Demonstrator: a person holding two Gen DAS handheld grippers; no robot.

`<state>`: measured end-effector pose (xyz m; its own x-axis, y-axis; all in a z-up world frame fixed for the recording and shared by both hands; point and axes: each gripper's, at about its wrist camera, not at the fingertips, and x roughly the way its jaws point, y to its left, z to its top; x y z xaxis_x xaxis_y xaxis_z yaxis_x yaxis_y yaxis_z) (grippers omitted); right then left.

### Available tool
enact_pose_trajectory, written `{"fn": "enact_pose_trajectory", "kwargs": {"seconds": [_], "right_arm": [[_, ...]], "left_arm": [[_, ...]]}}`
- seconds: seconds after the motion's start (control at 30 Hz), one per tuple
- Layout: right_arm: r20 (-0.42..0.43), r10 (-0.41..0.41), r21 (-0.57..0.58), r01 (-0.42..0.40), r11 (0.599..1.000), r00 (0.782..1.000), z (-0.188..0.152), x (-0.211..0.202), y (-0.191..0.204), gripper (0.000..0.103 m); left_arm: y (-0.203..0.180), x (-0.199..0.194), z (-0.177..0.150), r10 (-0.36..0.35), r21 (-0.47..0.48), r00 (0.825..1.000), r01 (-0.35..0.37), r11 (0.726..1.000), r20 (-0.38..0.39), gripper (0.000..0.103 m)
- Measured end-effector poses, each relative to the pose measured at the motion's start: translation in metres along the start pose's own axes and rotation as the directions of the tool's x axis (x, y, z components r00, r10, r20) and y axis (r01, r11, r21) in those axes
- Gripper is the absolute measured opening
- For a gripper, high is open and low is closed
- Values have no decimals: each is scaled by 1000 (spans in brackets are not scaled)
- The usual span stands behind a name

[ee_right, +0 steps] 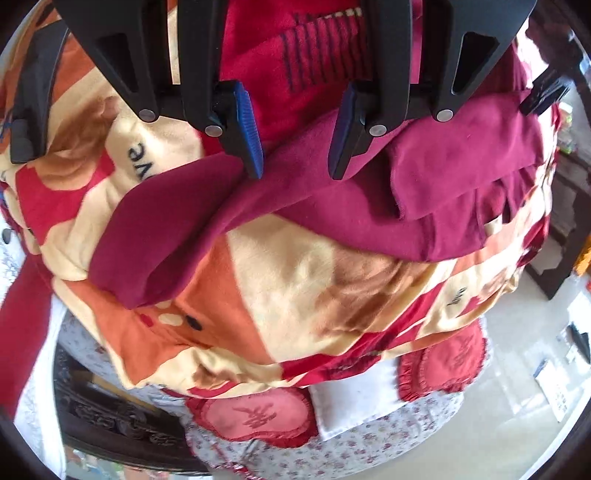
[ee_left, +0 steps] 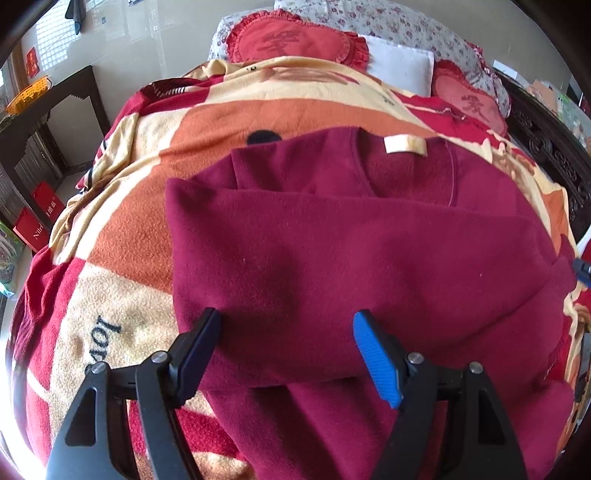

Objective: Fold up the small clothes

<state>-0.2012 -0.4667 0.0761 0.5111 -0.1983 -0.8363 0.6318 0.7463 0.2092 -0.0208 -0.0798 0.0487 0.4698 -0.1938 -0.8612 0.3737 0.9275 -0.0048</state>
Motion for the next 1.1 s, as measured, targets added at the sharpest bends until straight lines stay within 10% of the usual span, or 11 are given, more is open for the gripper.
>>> {"fn": "enact_pose_trajectory", "kwargs": {"seconds": [0.37, 0.63, 0.77, 0.97, 1.1], "right_arm": [[-13, -117, 262, 117, 958, 993, 69, 25, -93, 18], [-92, -60, 267, 82, 960, 994, 86, 71, -96, 17], [-3, -103, 178, 102, 979, 995, 85, 49, -83, 0], [183, 158, 51, -170, 984, 970, 85, -38, -26, 0], [195, 462, -175, -433, 885, 865, 75, -91, 52, 0]], "left_arm": [[-1, 5, -7, 12, 18, 1000, -13, 1000, 13, 82], [0, 6, -6, 6, 25, 1000, -7, 1000, 9, 82], [8, -7, -1, -17, -1, 1000, 17, 1000, 23, 82], [35, -44, 21, -36, -71, 992, 45, 996, 123, 82], [50, -59, 30, -45, -113, 986, 63, 992, 158, 82]]}}
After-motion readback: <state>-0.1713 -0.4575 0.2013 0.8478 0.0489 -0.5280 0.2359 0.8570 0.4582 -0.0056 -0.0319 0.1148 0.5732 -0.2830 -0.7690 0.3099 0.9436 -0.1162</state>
